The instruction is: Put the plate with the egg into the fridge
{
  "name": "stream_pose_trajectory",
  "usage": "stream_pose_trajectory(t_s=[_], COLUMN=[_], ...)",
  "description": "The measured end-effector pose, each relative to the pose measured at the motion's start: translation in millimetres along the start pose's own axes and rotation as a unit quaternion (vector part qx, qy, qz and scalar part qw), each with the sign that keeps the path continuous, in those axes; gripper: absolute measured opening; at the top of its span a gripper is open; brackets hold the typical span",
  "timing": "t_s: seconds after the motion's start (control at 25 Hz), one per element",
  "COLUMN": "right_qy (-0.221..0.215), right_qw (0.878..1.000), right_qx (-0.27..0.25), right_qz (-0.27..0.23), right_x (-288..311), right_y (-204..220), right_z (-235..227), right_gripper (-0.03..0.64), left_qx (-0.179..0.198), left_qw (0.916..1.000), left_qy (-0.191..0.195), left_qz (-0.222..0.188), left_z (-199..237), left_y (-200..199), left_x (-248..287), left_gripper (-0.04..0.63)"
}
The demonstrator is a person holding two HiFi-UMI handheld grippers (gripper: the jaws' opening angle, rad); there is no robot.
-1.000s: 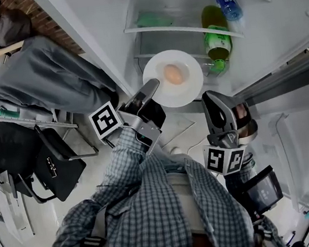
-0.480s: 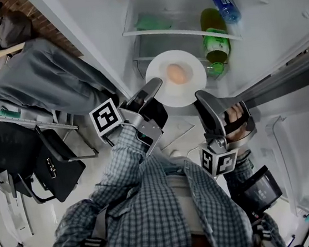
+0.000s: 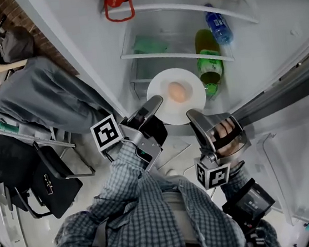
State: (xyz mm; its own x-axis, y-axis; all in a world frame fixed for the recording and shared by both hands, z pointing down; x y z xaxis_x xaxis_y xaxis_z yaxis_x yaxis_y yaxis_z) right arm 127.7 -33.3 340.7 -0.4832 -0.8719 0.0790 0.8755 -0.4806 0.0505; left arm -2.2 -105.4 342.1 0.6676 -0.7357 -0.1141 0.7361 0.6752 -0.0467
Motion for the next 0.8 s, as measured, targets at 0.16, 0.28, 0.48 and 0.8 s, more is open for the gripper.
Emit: stream_pose_trajectory(t_s=[0.16, 0.28, 0.48, 0.8], right_qy=[-0.015, -0.010, 0.000, 0.010], right_qw=[1.000, 1.000, 1.000, 1.000], right_qx=[0.014, 0.002, -0.003, -0.003], right_qz=[-0.004, 0.005, 0.004, 0.016], right_x=[0, -1, 4, 8], right_y=[3, 9, 23, 38], right_z=[-5, -15, -36, -68], right_gripper=[0.024, 0.020, 0.020, 0.020], left_qx=[0.040, 0.056, 0.064, 0.078], left_qw=[0.9991, 0.9980, 0.9972, 0.9953], left_qy=[0.000, 0.008, 0.024, 0.045], left_qz=[0.013, 0.026, 0.030, 0.035], left_z=[-12, -23, -40, -70], left_y=[0, 1, 2, 2], left_x=[5, 12, 31, 53], left_gripper=[0.038, 0.038, 0.038, 0.040])
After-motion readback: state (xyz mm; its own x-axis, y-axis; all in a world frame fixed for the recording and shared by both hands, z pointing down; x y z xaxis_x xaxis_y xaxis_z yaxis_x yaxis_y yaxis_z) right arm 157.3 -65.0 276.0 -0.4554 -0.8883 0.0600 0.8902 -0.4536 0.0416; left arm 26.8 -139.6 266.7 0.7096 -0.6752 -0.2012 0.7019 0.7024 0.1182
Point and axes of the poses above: the fingertips, and each gripper's own axes: x forward along the fingers, z to its left, y out of its underside, the point moved 6 cm from there along -x, backward along the fingers, and after that the axes turned 1 degree about -z, right-handed, at the moved point
